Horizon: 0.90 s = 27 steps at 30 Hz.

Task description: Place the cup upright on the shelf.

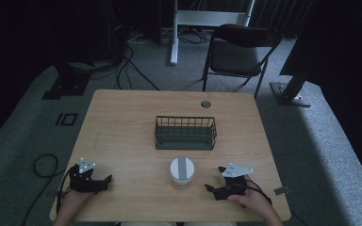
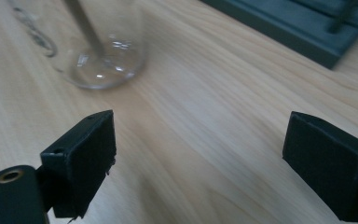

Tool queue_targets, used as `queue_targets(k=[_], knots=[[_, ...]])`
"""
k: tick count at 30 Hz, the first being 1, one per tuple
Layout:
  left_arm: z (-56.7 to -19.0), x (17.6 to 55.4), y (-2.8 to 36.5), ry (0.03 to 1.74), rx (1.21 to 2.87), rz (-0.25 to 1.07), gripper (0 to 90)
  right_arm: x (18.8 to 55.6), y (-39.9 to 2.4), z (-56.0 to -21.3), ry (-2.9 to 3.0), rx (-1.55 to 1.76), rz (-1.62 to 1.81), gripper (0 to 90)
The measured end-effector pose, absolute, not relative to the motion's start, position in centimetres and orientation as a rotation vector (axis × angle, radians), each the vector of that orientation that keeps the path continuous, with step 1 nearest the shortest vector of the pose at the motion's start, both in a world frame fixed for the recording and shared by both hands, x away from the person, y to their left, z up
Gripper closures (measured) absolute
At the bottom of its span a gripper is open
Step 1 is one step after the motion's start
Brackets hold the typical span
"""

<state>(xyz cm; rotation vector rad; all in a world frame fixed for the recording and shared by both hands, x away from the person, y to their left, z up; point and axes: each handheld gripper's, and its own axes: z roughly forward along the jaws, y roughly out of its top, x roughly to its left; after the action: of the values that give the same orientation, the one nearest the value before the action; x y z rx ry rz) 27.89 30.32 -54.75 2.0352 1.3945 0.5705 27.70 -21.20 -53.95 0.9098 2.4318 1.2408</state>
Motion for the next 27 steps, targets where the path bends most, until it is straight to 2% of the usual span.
queue_targets(k=[13, 27], knots=[[-54.7, 27.9, 30.3, 1.394, 2.036, 0.570, 0.2, 27.1, -17.4, -54.2, 2.471, 0.778, 1.348, 9.4], [-54.7, 27.9, 30.3, 1.395, 2.034, 0.570, 0.2, 27.2, -15.1, -53.8, 2.417, 0.714, 1.471, 9.4]])
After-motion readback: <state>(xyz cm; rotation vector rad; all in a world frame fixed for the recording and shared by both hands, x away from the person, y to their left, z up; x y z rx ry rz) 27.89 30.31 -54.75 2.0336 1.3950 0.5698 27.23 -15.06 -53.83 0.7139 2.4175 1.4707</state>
